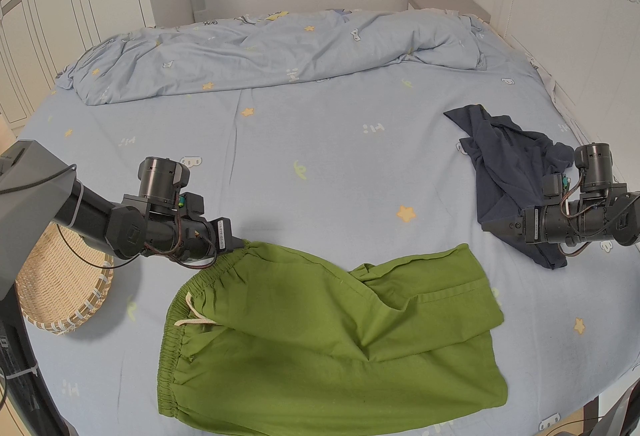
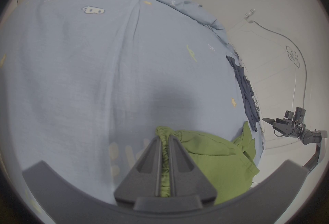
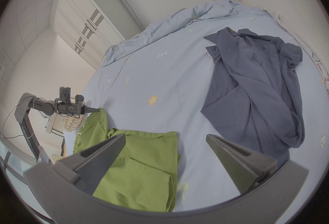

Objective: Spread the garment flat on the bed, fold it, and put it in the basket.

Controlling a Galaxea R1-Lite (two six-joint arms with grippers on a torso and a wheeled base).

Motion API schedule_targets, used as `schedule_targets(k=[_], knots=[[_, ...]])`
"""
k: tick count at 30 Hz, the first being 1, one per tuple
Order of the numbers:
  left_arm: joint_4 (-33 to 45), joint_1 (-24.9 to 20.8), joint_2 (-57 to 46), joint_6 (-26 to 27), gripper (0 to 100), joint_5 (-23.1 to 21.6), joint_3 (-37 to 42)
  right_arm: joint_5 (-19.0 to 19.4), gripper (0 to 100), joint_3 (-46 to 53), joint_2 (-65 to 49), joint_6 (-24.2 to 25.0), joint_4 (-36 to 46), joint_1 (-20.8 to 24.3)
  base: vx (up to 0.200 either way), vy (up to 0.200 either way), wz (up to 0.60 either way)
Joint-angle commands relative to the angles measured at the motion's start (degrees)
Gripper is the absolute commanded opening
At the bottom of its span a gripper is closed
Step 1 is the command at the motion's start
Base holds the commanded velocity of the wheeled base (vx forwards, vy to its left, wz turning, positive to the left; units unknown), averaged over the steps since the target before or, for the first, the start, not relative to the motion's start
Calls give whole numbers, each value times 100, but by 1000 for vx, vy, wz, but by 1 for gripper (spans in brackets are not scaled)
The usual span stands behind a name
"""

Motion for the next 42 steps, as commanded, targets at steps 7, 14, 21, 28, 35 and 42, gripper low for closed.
schedule_targets(k=[7,14,21,28,35,42], knots=[[-5,223,-737,1,0,-25,300,9,100,110,162,-15,8,47,0,0,0],[-5,223,-702,19,0,-17,370,1,100,417,162,-42,26,337,0,0,0],[-5,205,-649,54,0,-25,361,-8,100,813,144,-51,8,688,0,0,0],[-5,205,-640,54,0,-25,361,-8,100,962,144,-59,-1,855,0,0,0],[-5,205,-640,54,0,-25,361,-43,100,989,162,-51,-115,882,0,0,0],[-5,205,-649,54,0,-25,361,-61,100,989,417,-15,-695,864,0,0,0]])
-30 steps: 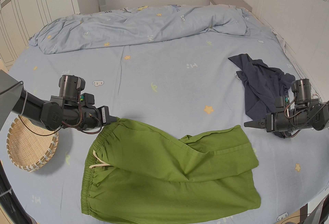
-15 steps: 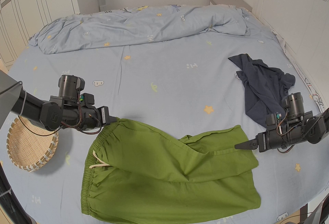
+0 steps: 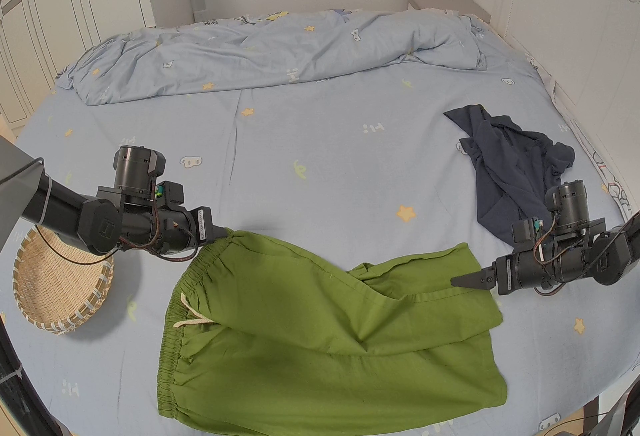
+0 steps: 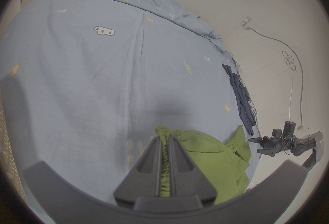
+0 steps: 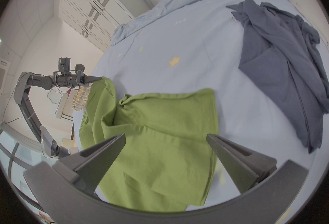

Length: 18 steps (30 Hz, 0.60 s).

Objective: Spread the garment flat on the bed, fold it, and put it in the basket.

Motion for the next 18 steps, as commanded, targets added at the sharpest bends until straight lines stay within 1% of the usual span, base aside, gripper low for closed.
schedule_targets(k=[1,5,18], knots=[[-4,0,-10,-3,0,-1,0,-12,100,-4,255,15,-338,20,0,0,0],[-4,9,-19,-3,0,-1,0,-4,100,-12,387,24,-558,37,0,0,0],[-4,9,-19,-3,0,-1,0,-4,100,-4,492,24,-575,37,0,0,0]])
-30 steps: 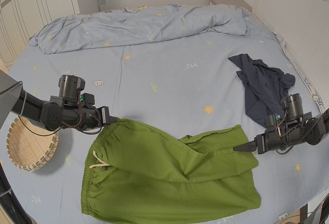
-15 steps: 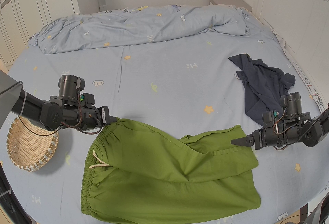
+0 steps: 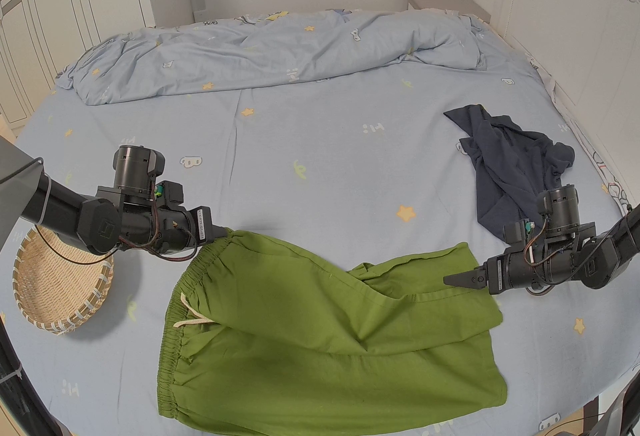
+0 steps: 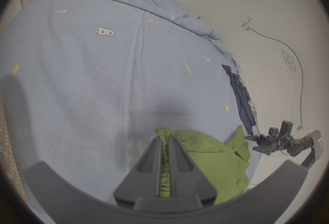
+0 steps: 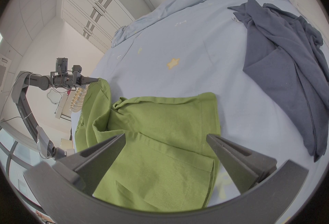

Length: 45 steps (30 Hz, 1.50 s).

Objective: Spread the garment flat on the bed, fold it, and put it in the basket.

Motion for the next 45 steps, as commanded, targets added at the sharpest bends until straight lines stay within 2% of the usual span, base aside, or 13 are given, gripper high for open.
schedule_targets(k=[1,7,29,30,45], knots=[[-4,0,-10,-3,0,-4,0,1,100,5,84,-5,-6,6,0,0,0],[-4,0,-10,-3,0,-4,0,10,100,14,251,-5,-243,-65,0,0,0],[-4,0,-2,-3,0,-4,0,10,100,242,207,-32,-208,-82,0,0,0],[-4,0,-2,-3,0,-4,0,19,0,242,207,-32,-208,-82,0,0,0],[-4,0,-2,-3,0,5,0,10,0,216,207,-32,-243,-214,0,0,0]])
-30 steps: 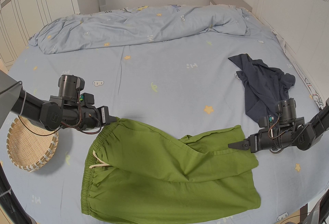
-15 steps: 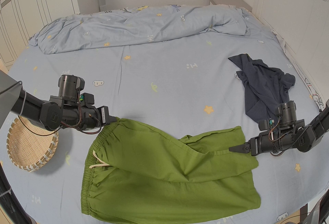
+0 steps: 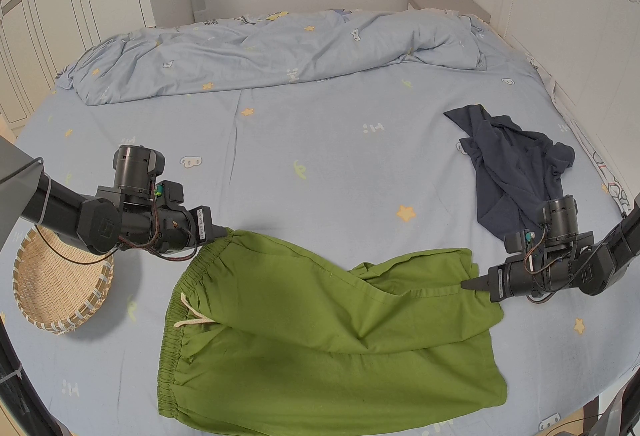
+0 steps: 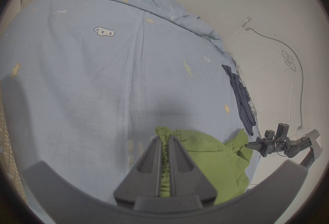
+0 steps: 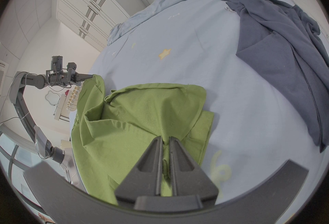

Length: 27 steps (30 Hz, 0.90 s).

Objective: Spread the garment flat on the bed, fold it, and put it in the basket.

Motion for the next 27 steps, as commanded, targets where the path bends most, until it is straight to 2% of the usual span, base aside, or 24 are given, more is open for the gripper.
schedule_targets(k=[1,11,14,20,26,27], knots=[[-1,0,-2,-6,0,-1,5,-1,0,-12,-11,0,-14,-84,0,0,0],[-1,36,-239,-41,0,8,137,8,0,-83,-442,-27,74,-242,0,0,0],[-1,36,-529,3,0,-1,427,8,0,-39,-732,-27,399,-154,0,0,0],[-1,0,-634,12,0,-10,489,-10,0,-3,-899,-27,839,39,0,0,0],[-1,-17,-634,12,0,-10,498,-36,0,594,-969,-141,1058,119,0,0,0],[-1,-17,-634,12,0,-10,498,-71,100,647,-978,-141,1058,127,0,0,0]])
